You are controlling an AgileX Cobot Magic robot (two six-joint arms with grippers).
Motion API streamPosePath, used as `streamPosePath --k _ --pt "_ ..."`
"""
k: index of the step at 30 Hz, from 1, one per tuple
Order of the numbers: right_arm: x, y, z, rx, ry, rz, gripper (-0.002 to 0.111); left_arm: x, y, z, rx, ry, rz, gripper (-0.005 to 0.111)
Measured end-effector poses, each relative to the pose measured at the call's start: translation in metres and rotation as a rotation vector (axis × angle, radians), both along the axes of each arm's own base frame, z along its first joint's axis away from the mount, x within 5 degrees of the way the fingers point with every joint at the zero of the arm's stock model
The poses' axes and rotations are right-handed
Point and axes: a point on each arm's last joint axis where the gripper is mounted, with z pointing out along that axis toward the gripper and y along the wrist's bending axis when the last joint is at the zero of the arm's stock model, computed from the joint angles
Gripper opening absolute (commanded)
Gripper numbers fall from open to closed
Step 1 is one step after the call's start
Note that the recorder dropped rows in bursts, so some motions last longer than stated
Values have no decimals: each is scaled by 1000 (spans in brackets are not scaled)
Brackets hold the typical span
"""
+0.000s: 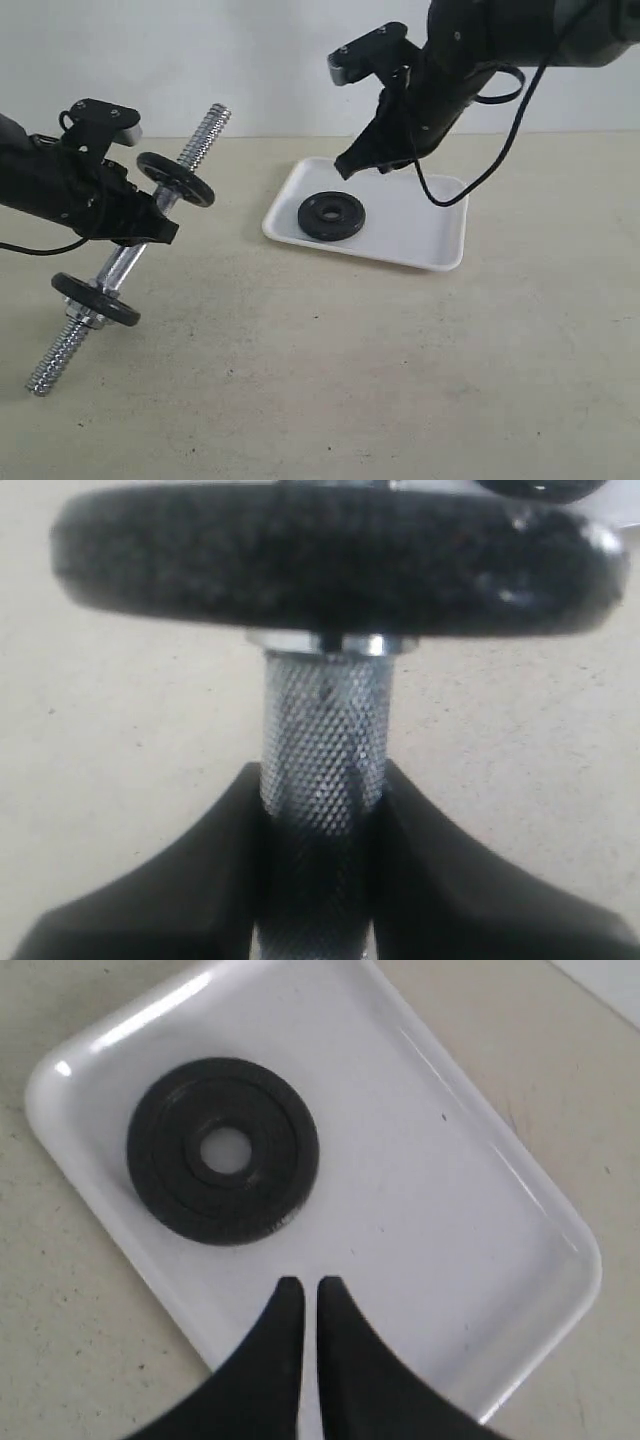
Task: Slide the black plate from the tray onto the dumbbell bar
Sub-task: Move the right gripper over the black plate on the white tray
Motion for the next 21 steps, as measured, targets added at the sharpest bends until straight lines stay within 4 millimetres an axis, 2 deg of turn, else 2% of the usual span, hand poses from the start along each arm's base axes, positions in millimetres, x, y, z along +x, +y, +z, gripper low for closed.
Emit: streamPosePath --k 2,3,5,9,21 --pt "-1 11 -2 9 -31 39 34 1 6 0 3 -3 17 4" --pt "-1 16 -4 13 -43 53 64 2 9 0 4 -5 25 4" --pt "0 27 -8 40 -76 67 104 3 15 0 6 -5 41 4" --pt "5 35 -19 132 -87 -11 104 4 17 0 9 -5 44 4" --pt "8 43 -11 111 -29 -18 104 3 17 0 8 -4 43 4"
